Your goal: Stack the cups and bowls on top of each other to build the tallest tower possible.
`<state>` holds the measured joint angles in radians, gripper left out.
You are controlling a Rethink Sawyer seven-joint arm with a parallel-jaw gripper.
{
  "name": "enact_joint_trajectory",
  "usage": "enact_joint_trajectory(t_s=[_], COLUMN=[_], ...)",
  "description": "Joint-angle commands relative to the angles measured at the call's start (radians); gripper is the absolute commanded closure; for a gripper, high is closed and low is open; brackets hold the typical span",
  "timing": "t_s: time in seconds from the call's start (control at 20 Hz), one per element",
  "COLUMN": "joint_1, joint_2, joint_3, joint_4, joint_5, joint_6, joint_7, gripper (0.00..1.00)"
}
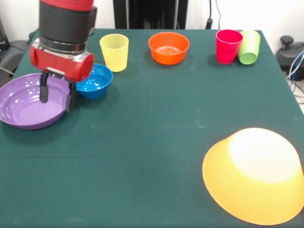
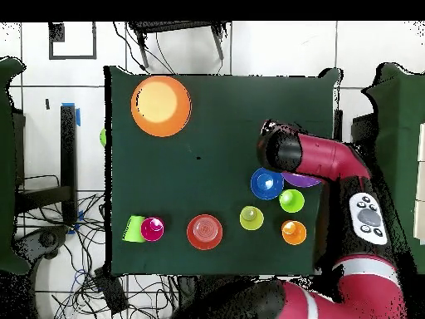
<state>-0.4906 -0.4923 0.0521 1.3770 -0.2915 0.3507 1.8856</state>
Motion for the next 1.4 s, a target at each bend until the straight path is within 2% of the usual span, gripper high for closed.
enact_joint_trajectory(t_s=[0.05,0.45,0.75,1.15,1.4], joint_1=[-0.025,-0.073,-0.098,-0.076,-0.069], joint_2=[0.091,0.111,0.128,0.137,0.129], joint_3=[0.175,0.241,0.267,0.189,0.169], joint_4=[-0.007,-0.002,-0.029,-0.118,-0.125], joint_5=[-0.104,-0.133,-0.195,-0.282,-0.314], joint_6=[0.114,0.118,0.094,0.132,0.133], joint_7=[-0.234,-0.239,-0.265,-0.243,-0.204], gripper=[0.00,0.00,0.00,0.00,0.00])
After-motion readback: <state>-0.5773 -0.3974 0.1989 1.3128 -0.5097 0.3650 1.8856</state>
